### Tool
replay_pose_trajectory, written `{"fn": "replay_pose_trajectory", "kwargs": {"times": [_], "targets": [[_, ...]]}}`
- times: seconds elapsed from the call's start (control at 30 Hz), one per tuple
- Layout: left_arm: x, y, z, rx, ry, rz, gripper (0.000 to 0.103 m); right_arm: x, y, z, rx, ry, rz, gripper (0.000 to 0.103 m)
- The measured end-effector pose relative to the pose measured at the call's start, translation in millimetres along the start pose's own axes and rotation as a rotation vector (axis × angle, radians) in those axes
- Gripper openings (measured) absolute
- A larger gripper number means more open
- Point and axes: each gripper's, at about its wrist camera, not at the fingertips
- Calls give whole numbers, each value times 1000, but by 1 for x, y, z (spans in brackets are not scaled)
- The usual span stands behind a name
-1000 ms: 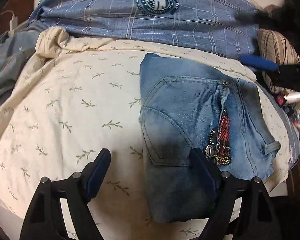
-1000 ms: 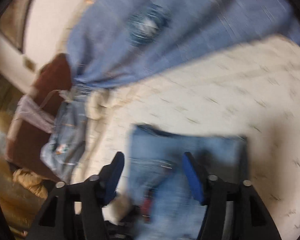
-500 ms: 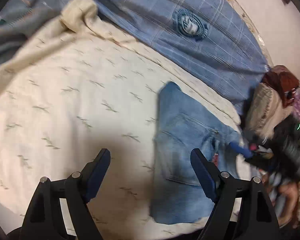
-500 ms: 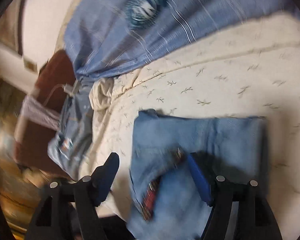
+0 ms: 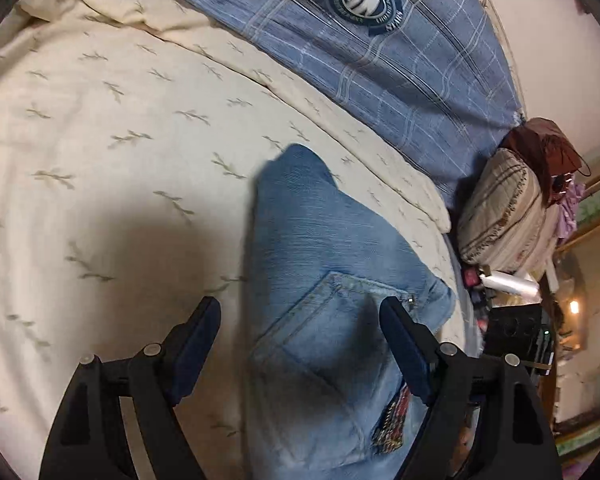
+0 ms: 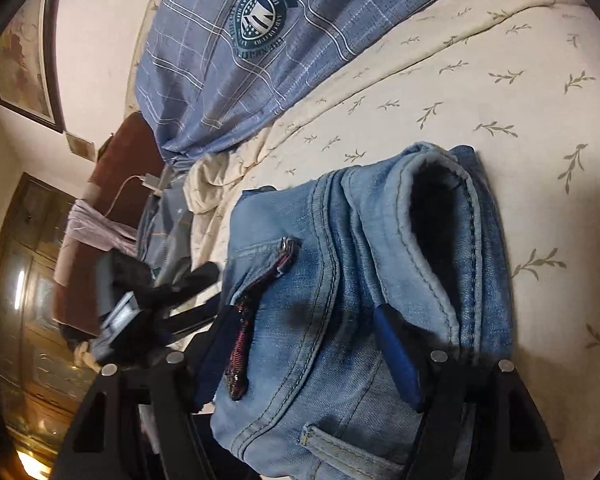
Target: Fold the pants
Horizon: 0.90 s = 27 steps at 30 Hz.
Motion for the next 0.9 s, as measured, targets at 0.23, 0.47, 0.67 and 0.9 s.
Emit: {"fn": "replay_pose_trajectory", "kwargs": {"times": [0.23, 0.47, 0.67, 0.9], "targets": [[-6, -71, 24, -353, -76, -299, 26, 1, -6, 1, 11, 3, -28, 73], [-10, -41, 17, -82, -44, -311, 55, 0, -5, 2, 14, -9, -27, 73], [50, -19, 47, 16, -99, -106, 72, 1, -6, 2, -12, -24, -32, 73], [36, -3, 89, 93, 5, -32, 71, 1, -3, 3, -14, -36, -25, 73]]}}
Point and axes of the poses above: each gripper's, at about its wrist camera, not at the fingertips, and x roughly against the way its jaws point, y to its left, z to its underside, and after that the axes turned 7 degrees about z, right-handed
